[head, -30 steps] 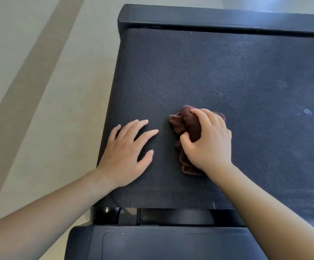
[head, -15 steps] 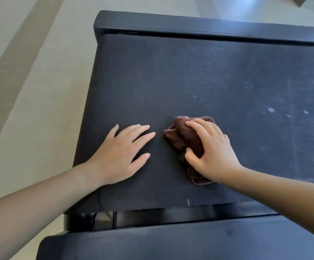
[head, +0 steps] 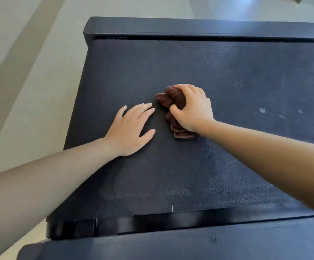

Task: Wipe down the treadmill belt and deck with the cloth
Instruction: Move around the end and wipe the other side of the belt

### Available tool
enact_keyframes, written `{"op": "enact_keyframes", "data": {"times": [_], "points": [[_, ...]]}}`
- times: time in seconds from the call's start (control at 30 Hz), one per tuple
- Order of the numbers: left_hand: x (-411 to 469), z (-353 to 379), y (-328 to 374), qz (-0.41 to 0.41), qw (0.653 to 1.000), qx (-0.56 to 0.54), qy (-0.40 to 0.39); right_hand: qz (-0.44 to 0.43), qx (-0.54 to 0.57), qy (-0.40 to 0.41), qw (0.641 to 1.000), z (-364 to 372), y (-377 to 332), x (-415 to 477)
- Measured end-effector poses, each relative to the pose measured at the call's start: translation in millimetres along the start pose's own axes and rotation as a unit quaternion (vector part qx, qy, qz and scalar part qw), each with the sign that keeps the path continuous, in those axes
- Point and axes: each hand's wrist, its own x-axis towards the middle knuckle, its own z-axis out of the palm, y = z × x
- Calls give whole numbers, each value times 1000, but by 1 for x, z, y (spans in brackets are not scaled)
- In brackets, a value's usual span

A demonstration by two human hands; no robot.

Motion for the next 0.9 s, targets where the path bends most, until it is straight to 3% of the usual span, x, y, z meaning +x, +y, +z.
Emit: {"op": "enact_keyframes", "data": {"times": [0.57,0.9], "points": [[0,6,-4,12,999,-24,47,-7,-21,-15,1000,-15,-20,-161],[-2,-1,-9,36,999,-14,20,20,-33,16,999,-9,-5,-104]]}}
